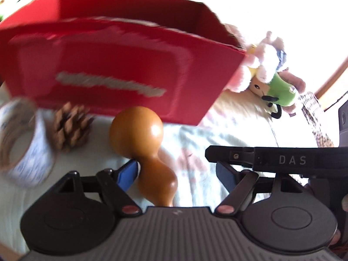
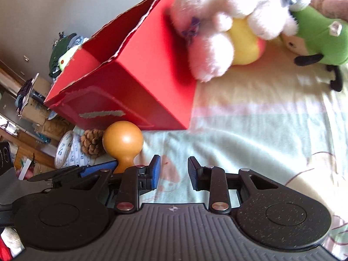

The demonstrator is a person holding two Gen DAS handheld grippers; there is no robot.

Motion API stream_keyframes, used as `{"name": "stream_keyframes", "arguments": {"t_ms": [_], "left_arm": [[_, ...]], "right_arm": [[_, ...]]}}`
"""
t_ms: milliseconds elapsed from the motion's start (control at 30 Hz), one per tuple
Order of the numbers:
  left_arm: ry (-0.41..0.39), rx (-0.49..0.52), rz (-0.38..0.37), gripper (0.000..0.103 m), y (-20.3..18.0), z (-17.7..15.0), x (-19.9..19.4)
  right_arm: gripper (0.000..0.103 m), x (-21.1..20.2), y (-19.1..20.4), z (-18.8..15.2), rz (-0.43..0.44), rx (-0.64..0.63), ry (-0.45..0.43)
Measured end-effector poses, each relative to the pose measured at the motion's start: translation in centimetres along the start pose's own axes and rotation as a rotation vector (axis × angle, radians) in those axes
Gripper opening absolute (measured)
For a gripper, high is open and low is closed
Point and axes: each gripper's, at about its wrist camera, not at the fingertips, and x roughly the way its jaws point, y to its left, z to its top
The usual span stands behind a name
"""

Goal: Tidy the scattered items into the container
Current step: 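Grasp the orange bottle gourd by its neck with the right gripper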

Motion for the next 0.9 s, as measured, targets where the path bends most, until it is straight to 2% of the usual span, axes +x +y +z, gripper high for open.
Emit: {"name": "stream_keyframes", "arguments": {"t_ms": [133, 300, 400, 533, 633, 733, 900], "left_arm": [[0.041, 0.03, -0.052, 0.081, -0.8, 0.5, 1.6], [0.047, 0.096, -0.017, 0.083, -1.4, 0.0, 1.7], [0.044, 0.058, -0.01, 0.083, -0.1, -0.5, 0.7], [0.019, -0.055, -0.02, 0.084, 2.3, -0.6, -0.6], [0.023, -0.085, -0.009, 0.084, 3.3, -0.8, -1.2], [0.038, -0.07, -0.014, 0.084, 2.9, -1.4, -1.2], [0.03, -0.072, 0.011, 0.084, 2.9, -1.7, -1.2]], "right_arm": [[0.032, -0.7, -0.9, 0.3, 0.009, 0.028, -0.017], [0.028, -0.7, -0.6, 0.6, 0.072, 0.005, -0.009], [0.027, 0.2, 0.3, 0.8, 0.148, -0.016, 0.034], [0.026, 1.6, 1.2, 0.9, 0.247, -0.004, 0.093], [0.026, 2.6, 2.1, 1.1, 0.263, -0.034, 0.132], [0.026, 3.5, 2.8, 0.9, 0.266, -0.054, 0.172], [0.027, 4.9, 3.3, 0.6, 0.291, -0.021, 0.223]]}}
